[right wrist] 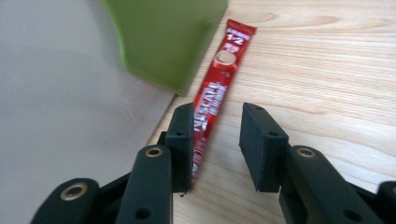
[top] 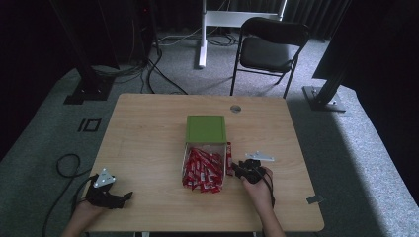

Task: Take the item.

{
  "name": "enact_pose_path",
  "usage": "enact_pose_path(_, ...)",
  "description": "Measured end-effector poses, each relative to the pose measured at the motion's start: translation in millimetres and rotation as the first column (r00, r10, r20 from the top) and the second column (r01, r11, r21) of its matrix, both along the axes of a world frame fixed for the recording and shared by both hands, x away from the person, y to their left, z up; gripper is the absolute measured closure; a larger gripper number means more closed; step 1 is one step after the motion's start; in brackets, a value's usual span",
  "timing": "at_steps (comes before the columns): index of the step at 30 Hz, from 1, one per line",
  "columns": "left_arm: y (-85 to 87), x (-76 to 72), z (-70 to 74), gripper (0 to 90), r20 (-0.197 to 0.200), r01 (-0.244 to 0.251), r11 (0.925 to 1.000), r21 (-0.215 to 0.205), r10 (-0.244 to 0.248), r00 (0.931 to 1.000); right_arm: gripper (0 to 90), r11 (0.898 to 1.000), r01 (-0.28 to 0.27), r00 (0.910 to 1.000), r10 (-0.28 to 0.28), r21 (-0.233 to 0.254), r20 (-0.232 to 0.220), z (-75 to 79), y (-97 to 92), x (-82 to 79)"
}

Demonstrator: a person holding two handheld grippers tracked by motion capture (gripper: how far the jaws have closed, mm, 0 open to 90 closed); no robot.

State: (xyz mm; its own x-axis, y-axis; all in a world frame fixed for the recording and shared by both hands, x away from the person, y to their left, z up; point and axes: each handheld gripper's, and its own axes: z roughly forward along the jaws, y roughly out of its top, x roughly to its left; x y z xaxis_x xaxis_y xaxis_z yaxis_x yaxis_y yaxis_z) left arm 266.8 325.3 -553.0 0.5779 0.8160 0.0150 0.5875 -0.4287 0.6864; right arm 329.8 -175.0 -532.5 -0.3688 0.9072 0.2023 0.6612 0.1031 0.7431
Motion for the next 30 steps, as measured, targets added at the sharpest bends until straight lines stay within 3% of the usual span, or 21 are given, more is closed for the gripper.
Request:
enact_pose_path(8,0.0,0.0,0.0,0.7,0.0,0.0,1.0,0.001,0.0,1.0,59.6,0.999,0.025,0.9994,-0.024,-0.032,0.024,2.2,-22.8,-5.2)
enact_pose_path(22,0.0,0.0,0.0,0.7,0.0,0.0,1.0,0.001,0.0,1.0,38.7,0.996,0.086,0.9952,-0.085,-0.019,0.048,-1.3,-60.1,-10.5)
enact_pose_path(30,0.0,0.0,0.0,0.7,0.0,0.0,1.0,0.0,0.0,1.0,32.7,0.991,0.125,0.9908,-0.123,-0.038,0.056,-3.0,-77.3,-14.5)
